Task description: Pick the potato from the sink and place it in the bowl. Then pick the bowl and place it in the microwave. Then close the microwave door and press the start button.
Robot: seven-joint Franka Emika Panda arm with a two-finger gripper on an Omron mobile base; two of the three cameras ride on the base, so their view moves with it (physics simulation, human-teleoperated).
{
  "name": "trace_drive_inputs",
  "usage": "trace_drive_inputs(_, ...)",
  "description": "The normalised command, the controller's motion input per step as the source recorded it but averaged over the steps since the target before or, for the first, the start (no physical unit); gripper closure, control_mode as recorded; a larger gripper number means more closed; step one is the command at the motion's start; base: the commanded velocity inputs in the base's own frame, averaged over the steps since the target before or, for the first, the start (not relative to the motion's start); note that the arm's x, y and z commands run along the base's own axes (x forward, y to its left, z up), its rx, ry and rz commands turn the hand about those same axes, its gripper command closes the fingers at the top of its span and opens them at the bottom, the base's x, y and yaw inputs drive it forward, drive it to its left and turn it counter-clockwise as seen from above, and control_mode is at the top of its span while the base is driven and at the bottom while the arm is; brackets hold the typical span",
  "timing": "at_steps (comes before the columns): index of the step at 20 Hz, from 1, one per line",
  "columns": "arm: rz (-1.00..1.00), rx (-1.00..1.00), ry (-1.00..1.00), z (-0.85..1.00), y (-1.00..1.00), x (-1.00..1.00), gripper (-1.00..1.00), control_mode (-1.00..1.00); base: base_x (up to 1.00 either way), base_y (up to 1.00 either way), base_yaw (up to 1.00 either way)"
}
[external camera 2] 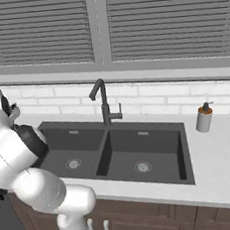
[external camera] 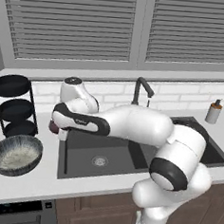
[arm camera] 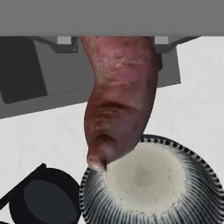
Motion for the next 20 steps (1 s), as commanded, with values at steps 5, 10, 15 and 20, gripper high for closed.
trace_drive_inputs(5, -0.12, -0.04, 0.0, -0.06, 1.0, -0.04, 1.0, -1.0, 0.0, 0.0, 0.0)
trace_drive_inputs(10, -0.16, 0.0, 0.0, 0.0, 1.0, -0.02, 1.0, -1.0, 0.0, 0.0, 0.0)
trace_drive_inputs(15, -0.09, 0.0, -0.03, -0.44, 0.75, 0.0, 1.0, -1.0, 0.0, 0.0, 0.0)
trace_drive_inputs(20, -0.09, 0.0, -0.04, -0.4, 0.48, 0.02, 1.0, -1.0, 0.0, 0.0, 0.0)
